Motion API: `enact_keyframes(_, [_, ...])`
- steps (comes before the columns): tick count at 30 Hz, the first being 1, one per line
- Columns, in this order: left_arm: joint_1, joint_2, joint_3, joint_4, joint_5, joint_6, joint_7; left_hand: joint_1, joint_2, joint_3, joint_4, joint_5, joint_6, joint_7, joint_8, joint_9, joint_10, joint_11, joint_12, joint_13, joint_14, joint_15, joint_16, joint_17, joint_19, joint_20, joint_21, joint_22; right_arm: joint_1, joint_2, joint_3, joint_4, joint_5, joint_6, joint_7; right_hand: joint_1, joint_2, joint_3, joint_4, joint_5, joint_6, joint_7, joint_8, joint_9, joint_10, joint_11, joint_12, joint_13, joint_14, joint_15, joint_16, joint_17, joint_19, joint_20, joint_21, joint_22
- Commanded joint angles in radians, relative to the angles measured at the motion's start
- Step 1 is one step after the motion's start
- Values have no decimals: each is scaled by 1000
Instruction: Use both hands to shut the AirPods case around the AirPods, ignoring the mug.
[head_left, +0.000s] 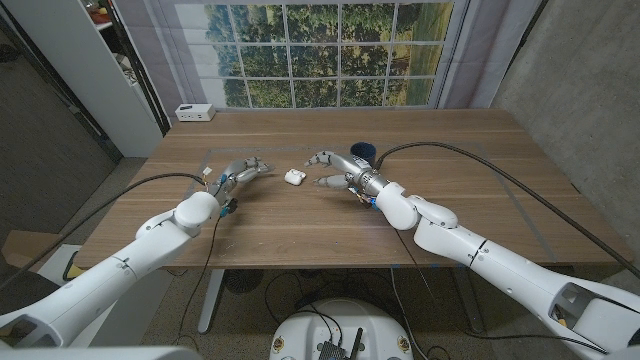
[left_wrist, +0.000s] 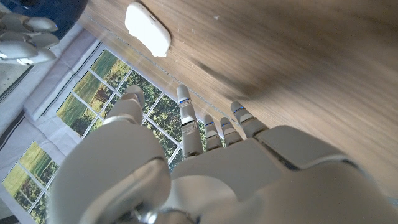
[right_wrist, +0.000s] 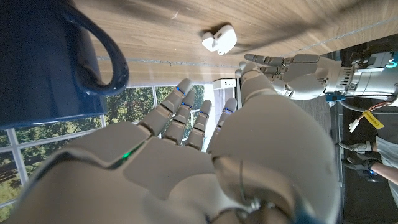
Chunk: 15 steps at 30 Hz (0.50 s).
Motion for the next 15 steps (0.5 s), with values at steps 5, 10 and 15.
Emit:
enact_keyframes(5, [-99,-17,73,11,44,98,-54,15,-23,-16,-12,10,-20,2,-13,1,-8,14,-7,-2,-10,14,-2,4,-4,13,-3,1,58,88,-26,212,-20,154,-181,5,-10,-9,3,8,34,1,8,1,36,-11,23,6,31,-174,17,10,13,-32,9,3])
enact_keyframes(10, [-114,-19,87,11,49,114,-68,37,-38,-21,-24,23,-15,0,-12,1,-10,15,-8,-2,-13,16,-1,4,-6,18,-4,1,78,105,-40,254,-19,166,-183,8,-13,-12,2,10,38,1,8,1,36,-11,25,7,33,-175,19,12,14,-32,10,3])
enact_keyframes(15, [-124,-18,102,6,55,125,-87,60,-47,-23,-33,36,-13,0,-12,2,-13,19,-9,-3,-19,17,-3,4,-7,20,-4,1,93,114,-51,272,-9,154,-156,10,-22,-21,3,13,20,2,-6,0,7,-17,17,10,13,-172,11,16,1,-30,6,3])
